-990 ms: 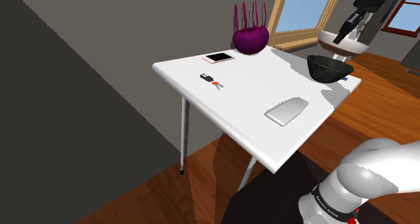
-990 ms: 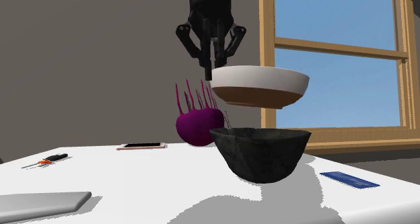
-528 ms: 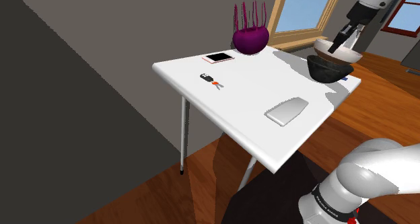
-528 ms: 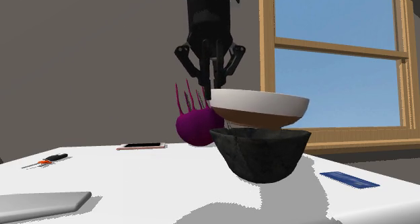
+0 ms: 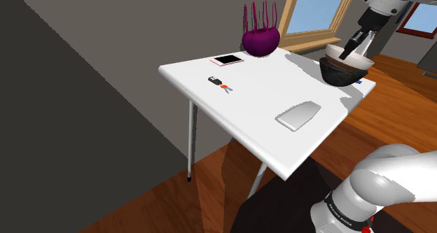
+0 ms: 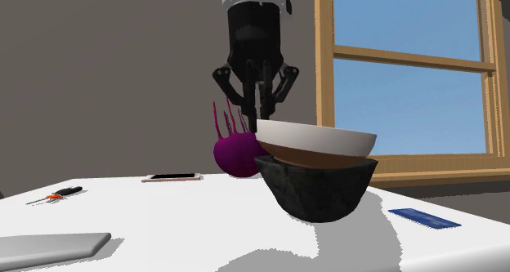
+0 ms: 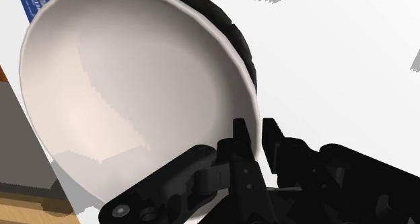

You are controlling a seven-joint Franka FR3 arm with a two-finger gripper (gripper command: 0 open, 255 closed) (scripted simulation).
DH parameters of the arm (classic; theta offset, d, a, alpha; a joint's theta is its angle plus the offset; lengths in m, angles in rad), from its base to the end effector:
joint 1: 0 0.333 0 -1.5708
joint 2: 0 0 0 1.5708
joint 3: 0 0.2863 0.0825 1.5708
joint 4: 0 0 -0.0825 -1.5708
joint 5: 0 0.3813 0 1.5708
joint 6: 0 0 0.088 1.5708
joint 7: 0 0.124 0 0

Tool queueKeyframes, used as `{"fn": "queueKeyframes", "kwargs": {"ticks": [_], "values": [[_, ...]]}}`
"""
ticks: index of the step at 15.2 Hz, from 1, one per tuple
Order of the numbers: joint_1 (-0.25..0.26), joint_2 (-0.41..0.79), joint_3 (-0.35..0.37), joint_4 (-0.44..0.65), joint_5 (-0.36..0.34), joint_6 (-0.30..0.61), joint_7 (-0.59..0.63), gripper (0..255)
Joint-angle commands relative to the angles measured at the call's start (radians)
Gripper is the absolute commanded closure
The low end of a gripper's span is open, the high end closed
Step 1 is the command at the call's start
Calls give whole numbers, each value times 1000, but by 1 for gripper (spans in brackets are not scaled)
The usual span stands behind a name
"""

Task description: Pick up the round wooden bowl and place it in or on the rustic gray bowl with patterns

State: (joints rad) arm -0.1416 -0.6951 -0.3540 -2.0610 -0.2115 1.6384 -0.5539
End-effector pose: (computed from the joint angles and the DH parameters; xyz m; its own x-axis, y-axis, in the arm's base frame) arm 0.2939 -0.2363 0.6460 0.9723 0.1069 0.2077 0.0853 -0.9902 0.1103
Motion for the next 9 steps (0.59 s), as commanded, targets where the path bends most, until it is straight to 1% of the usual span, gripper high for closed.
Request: {"fn": "queueKeyframes", "kwargs": {"ticks": [1, 2, 3, 8, 9], "values": [[0, 0, 0, 0, 0, 0, 0, 255], [0, 0, 0, 0, 0, 0, 0, 255], [0, 0, 0, 0, 0, 0, 0, 0], [0, 0, 0, 0, 0, 0, 0, 0], [2, 6, 5, 39, 4, -32, -2, 0]]}}
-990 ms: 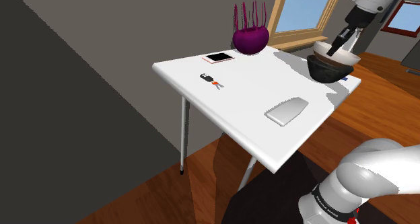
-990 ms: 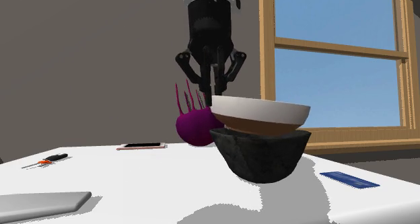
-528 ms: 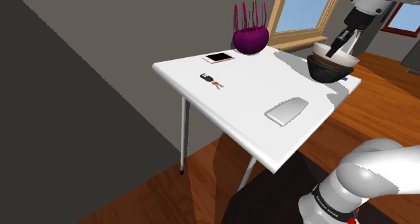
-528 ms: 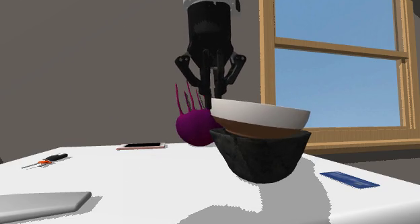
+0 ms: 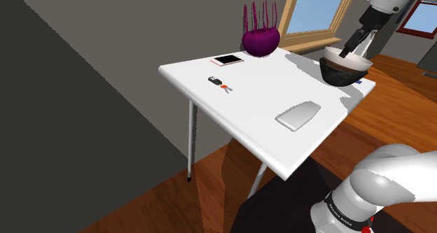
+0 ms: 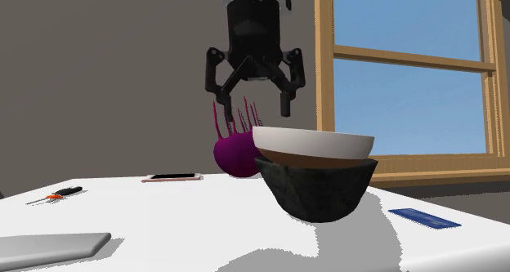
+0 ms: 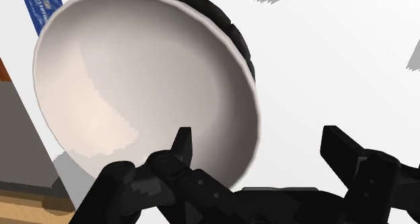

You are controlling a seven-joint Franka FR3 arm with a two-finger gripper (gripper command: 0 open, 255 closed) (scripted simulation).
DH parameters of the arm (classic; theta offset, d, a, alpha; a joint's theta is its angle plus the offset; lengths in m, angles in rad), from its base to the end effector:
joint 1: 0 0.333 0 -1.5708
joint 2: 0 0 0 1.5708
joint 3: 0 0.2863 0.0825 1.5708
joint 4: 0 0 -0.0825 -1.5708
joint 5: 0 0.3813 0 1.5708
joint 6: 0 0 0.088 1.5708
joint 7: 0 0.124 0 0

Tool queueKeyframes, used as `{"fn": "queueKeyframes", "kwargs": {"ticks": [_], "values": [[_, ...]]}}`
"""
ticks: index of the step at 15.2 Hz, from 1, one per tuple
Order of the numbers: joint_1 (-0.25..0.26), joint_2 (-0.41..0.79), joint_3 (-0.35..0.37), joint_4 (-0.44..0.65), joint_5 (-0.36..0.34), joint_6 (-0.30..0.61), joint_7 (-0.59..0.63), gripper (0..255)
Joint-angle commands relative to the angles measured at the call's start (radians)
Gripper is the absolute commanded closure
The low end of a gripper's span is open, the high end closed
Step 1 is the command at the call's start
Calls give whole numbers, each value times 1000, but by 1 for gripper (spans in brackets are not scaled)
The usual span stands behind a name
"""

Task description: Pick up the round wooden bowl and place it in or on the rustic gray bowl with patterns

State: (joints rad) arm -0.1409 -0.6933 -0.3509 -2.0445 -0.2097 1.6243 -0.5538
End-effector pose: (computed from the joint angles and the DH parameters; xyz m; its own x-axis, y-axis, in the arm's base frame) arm 0.2926 -0.2353 0.6518 0.9722 0.1069 0.2084 0.0851 -0.9902 0.1107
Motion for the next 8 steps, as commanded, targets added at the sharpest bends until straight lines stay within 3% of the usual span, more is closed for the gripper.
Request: {"fn": "queueKeyframes", "kwargs": {"ticks": [1, 3, 8], "values": [[3, 12, 6, 62, 6, -51, -5, 0], [6, 29, 12, 137, 12, -109, -9, 0], [6, 29, 12, 137, 12, -109, -9, 0]]}}
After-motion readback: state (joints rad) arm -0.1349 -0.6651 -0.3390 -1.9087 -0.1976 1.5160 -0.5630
